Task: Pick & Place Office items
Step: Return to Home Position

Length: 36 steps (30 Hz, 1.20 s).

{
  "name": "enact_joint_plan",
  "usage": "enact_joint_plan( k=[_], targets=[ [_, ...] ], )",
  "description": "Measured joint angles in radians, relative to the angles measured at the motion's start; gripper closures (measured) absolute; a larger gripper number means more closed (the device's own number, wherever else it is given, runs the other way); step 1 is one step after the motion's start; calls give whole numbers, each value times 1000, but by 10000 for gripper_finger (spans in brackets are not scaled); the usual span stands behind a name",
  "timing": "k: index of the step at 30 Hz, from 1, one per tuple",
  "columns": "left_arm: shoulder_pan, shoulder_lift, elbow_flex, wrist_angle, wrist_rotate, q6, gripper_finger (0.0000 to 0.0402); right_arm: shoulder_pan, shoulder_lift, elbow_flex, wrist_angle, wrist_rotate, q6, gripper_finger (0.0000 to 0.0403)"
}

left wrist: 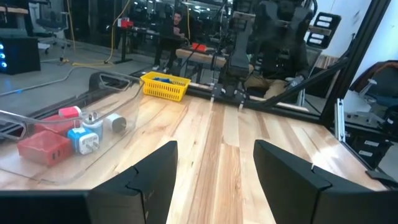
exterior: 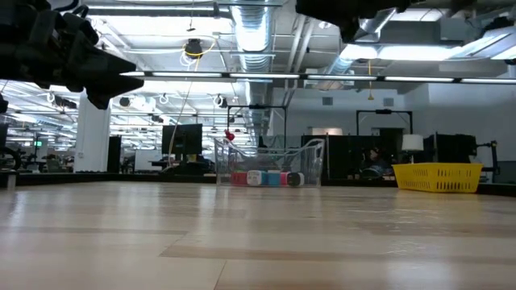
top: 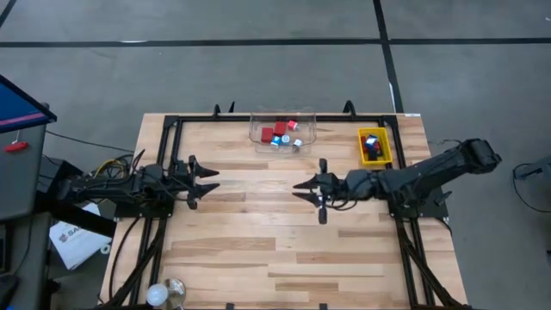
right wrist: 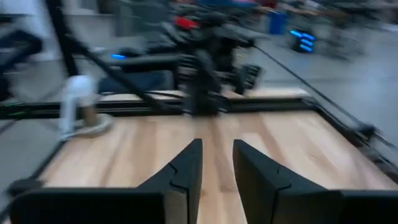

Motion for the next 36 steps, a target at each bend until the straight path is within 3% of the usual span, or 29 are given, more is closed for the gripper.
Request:
enact_joint_plan(
  k=[5,14,21,36],
  targets=[
    [0,14,0,0,1,0,192,-84,-5,-123,199,-243,-68,321],
    [0,14,0,1,1,0,192,-191,-16,-372,446,-333,-63,321],
    [0,14,0,1,0,0,192,-236,-53,-514,518,-343,-71,321],
    [0,14,0,1,0,0,192,-228,-307,-724,490,-319,-72,321]
  ],
)
